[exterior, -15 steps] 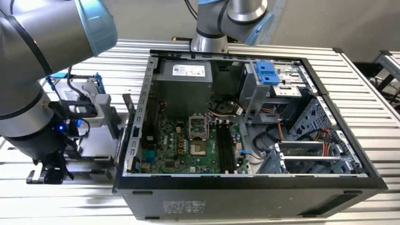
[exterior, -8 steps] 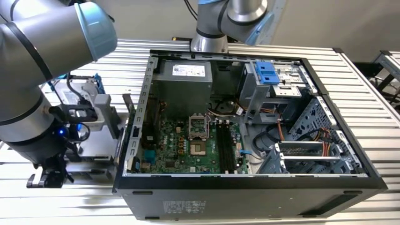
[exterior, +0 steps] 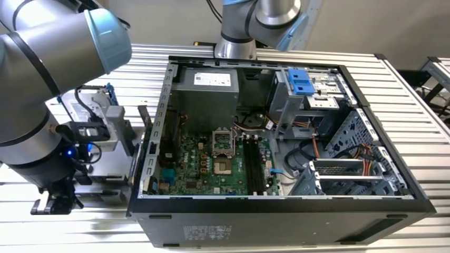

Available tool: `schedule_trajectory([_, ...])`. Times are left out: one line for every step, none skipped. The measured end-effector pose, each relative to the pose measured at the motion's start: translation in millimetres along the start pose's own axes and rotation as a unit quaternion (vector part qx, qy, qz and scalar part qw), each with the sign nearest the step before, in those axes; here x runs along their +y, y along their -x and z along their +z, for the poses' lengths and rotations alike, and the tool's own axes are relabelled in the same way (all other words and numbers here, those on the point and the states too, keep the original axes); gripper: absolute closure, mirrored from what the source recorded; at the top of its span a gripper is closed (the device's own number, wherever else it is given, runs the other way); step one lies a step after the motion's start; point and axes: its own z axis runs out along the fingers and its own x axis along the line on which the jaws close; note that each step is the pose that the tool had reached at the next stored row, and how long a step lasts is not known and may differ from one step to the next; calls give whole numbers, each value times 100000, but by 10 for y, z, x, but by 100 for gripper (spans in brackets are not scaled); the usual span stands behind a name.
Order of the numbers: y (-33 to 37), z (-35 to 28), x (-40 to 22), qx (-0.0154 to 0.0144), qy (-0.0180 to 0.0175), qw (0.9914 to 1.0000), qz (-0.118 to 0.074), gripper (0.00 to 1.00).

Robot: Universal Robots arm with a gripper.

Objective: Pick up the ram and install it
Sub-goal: 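Pick up the ram and move it above insertion slot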

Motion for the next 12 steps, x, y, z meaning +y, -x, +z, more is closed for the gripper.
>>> schedule_trajectory([0, 3, -1, 7, 6, 100000, -1, 0])
schedule_trajectory([2, 5, -1, 4, 4, 100000, -4, 0])
schedule_trajectory([6, 7, -1, -1, 0, 100000, -4, 0])
schedule_trajectory([12, 9, 0, -4, 0, 100000, -2, 0])
schedule_trajectory([19, 10, 0, -3, -1, 100000, 1, 0])
schedule_trajectory([25, 13, 0, -4, -1, 100000, 2, 0])
schedule_trajectory([29, 18, -1, -12, -8, 100000, -4, 0])
schedule_trajectory([33, 22, -1, -14, -11, 100000, -5, 0])
schedule_trajectory([36, 26, -1, -11, -11, 100000, -5, 0])
schedule_trajectory([36, 26, -1, -3, -3, 100000, -3, 0])
schedule_trajectory([36, 26, 0, 4, 1, 100000, -2, 0])
schedule_trajectory([36, 26, 0, 6, 3, 100000, -1, 0])
